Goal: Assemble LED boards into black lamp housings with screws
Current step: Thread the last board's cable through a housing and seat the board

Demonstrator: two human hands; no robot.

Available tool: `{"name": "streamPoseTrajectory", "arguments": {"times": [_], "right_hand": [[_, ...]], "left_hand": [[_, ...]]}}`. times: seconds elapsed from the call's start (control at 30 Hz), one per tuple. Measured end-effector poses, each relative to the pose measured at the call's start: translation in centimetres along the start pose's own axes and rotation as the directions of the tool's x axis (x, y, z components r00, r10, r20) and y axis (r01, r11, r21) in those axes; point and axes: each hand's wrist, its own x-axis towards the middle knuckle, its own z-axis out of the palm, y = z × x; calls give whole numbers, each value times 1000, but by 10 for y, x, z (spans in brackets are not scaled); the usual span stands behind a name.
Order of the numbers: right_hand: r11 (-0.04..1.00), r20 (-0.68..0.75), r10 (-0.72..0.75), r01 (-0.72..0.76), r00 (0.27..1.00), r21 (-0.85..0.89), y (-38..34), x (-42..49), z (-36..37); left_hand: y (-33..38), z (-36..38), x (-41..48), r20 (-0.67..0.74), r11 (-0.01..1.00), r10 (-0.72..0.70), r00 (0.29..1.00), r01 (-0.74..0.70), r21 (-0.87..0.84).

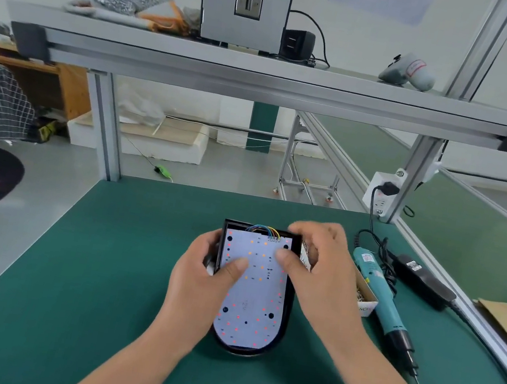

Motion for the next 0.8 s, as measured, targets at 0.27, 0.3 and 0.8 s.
{"name": "streamPoseTrajectory", "arguments": {"times": [0.27, 0.3, 0.8], "right_hand": [[869, 321, 155, -284, 934, 406, 8, 5, -2], [857, 301, 160, -283, 940, 430, 6, 4, -1], [843, 281, 194, -307, 940, 443, 4, 2, 0]], "left_hand": [[4, -2, -2, 100, 997, -16, 995, 23, -73], [5, -3, -1, 121, 996, -13, 993, 24, -89], [4, -10, 6, 239, 995, -51, 970, 69, -68]]}}
